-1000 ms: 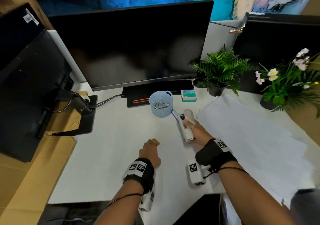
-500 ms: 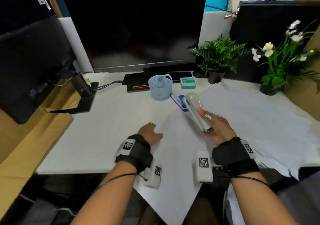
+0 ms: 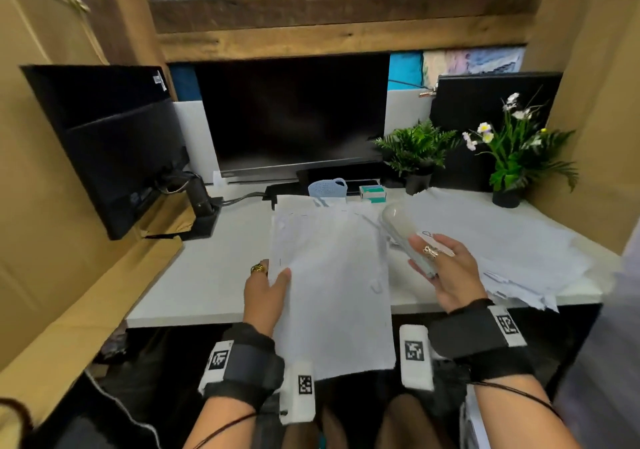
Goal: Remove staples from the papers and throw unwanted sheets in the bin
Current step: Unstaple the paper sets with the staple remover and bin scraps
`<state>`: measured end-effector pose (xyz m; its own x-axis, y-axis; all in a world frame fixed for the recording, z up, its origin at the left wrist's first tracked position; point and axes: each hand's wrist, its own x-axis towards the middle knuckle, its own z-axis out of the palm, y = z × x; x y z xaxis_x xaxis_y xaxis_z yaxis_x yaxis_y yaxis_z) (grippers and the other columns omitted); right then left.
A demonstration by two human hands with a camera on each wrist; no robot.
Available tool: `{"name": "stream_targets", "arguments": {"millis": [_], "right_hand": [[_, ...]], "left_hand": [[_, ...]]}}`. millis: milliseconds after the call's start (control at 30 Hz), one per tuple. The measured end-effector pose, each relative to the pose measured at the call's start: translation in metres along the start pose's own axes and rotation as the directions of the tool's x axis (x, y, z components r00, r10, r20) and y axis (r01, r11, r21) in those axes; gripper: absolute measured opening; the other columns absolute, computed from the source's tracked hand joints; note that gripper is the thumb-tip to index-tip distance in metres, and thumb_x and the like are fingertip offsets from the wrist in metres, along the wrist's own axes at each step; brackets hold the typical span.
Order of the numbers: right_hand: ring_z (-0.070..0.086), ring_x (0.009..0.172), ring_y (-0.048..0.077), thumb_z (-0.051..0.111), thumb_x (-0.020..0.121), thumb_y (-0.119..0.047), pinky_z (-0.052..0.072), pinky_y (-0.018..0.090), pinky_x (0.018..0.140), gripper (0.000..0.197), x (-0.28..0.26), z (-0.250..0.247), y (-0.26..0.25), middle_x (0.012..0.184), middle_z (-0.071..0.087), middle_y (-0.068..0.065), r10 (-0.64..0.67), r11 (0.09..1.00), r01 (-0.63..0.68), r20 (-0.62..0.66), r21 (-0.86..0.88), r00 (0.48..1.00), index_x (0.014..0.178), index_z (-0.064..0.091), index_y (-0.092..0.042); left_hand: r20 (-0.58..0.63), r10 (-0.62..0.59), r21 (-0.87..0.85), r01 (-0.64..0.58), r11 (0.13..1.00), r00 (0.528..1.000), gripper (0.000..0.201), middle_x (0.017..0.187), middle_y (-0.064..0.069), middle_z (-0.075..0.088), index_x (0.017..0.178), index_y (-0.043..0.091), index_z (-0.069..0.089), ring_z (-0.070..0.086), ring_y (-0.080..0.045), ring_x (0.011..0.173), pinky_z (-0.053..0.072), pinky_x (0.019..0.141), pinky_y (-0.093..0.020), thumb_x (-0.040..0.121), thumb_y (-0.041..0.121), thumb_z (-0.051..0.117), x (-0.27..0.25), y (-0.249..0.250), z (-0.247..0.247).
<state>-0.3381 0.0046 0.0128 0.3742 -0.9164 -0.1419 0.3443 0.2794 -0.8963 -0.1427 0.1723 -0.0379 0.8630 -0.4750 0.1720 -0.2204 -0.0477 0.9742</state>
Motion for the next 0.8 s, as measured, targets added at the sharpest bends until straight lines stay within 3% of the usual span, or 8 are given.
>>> {"name": "stream_targets", "arguments": {"millis": [100, 233, 367, 433, 500, 600, 733, 800], "right_hand": [[0.059, 0.104, 0.024, 0.081, 0.064, -0.009, 0.053, 0.031, 0.077, 0.069, -0.002, 0.004, 0.001, 0.122, 0.053, 0.014, -0.027, 1.0, 0.027, -0.039, -0.014, 0.999, 0.122, 0.044, -0.018], [0.061, 0.096, 0.02, 0.079, 0.056, -0.018, 0.053, 0.032, 0.076, 0.081, 0.0, 0.014, 0.006, 0.114, 0.061, 0.01, 0.127, 0.938, -0.131, 0.035, 0.321, 0.991, 0.13, 0.047, -0.012], [0.058, 0.096, 0.023, 0.067, 0.079, -0.016, 0.047, 0.043, 0.094, 0.02, 0.006, 0.027, 0.009, 0.097, 0.059, 0.008, 0.118, 0.838, -0.147, 0.087, 0.526, 0.989, 0.095, 0.057, -0.01], [0.057, 0.09, 0.024, 0.057, 0.09, -0.023, 0.047, 0.045, 0.09, 0.011, 0.008, 0.038, 0.013, 0.091, 0.056, 0.009, 0.106, 0.843, -0.134, 0.083, 0.52, 0.991, 0.092, 0.053, -0.013], [0.056, 0.08, 0.025, 0.05, 0.093, -0.032, 0.047, 0.043, 0.084, 0.021, 0.009, 0.052, 0.019, 0.081, 0.055, 0.01, 0.135, 0.897, -0.157, 0.08, 0.413, 0.988, 0.09, 0.053, -0.012], [0.055, 0.069, 0.022, 0.056, 0.091, -0.034, 0.048, 0.036, 0.068, 0.029, 0.009, 0.078, 0.031, 0.076, 0.055, 0.008, 0.13, 0.985, -0.139, 0.084, 0.102, 0.988, 0.103, 0.057, -0.008], [0.062, 0.08, 0.017, 0.067, 0.084, -0.027, 0.049, 0.025, 0.065, 0.025, 0.012, 0.106, 0.051, 0.094, 0.067, 0.005, 0.018, 0.917, 0.095, 0.278, -0.387, 0.961, 0.101, 0.067, -0.008], [0.061, 0.08, 0.012, 0.068, 0.084, -0.031, 0.046, 0.024, 0.071, 0.013, 0.01, 0.115, 0.06, 0.083, 0.068, -0.005, 0.033, 0.812, 0.219, 0.418, -0.54, 0.908, 0.086, 0.068, -0.018]], "left_hand": [[-0.031, 0.035, -0.021, -0.036, 0.999, 0.999, 0.009, 0.098, -0.003, 0.062, 0.101, 0.014, 0.056, 0.058, -0.021, 0.095, 0.043, 0.083, -0.027, 0.094, 0.02, 0.054, -0.001, 0.005, -0.004], [0.003, 0.037, 0.054, -0.037, 0.998, 0.999, 0.01, 0.104, -0.005, 0.064, 0.102, 0.017, 0.056, 0.06, -0.025, 0.1, 0.048, 0.092, -0.037, 0.093, 0.02, 0.056, 0.008, 0.003, -0.006], [0.052, 0.074, 0.206, -0.083, 0.975, 0.996, 0.019, 0.108, -0.002, 0.06, 0.107, 0.017, 0.052, 0.059, -0.02, 0.092, 0.046, 0.084, -0.028, 0.091, 0.018, 0.06, 0.019, -0.005, -0.01], [0.138, 0.105, 0.417, -0.154, 0.896, 0.985, 0.016, 0.101, 0.002, 0.06, 0.105, 0.015, 0.055, 0.058, -0.019, 0.089, 0.041, 0.076, -0.025, 0.091, 0.022, 0.059, 0.025, -0.006, -0.012], [0.243, 0.086, 0.582, -0.216, 0.784, 0.966, 0.016, 0.096, -0.001, 0.064, 0.102, 0.017, 0.056, 0.06, -0.023, 0.089, 0.042, 0.072, -0.027, 0.09, 0.027, 0.059, 0.03, -0.004, -0.013], [0.367, 0.033, 0.66, -0.286, 0.695, 0.929, 0.023, 0.098, -0.003, 0.065, 0.105, 0.019, 0.058, 0.06, -0.023, 0.091, 0.041, 0.071, -0.025, 0.086, 0.032, 0.063, 0.037, -0.001, -0.011], [0.427, 0.002, 0.589, -0.28, 0.758, 0.904, 0.033, 0.097, -0.003, 0.064, 0.108, 0.019, 0.057, 0.059, -0.019, 0.088, 0.042, 0.072, -0.025, 0.08, 0.029, 0.071, 0.044, -0.003, -0.01], [0.433, 0.025, 0.519, -0.272, 0.81, 0.901, 0.048, 0.081, 0.003, 0.057, 0.117, 0.022, 0.049, 0.054, -0.014, 0.078, 0.041, 0.069, -0.025, 0.076, 0.028, 0.075, 0.045, -0.002, -0.01]]}}
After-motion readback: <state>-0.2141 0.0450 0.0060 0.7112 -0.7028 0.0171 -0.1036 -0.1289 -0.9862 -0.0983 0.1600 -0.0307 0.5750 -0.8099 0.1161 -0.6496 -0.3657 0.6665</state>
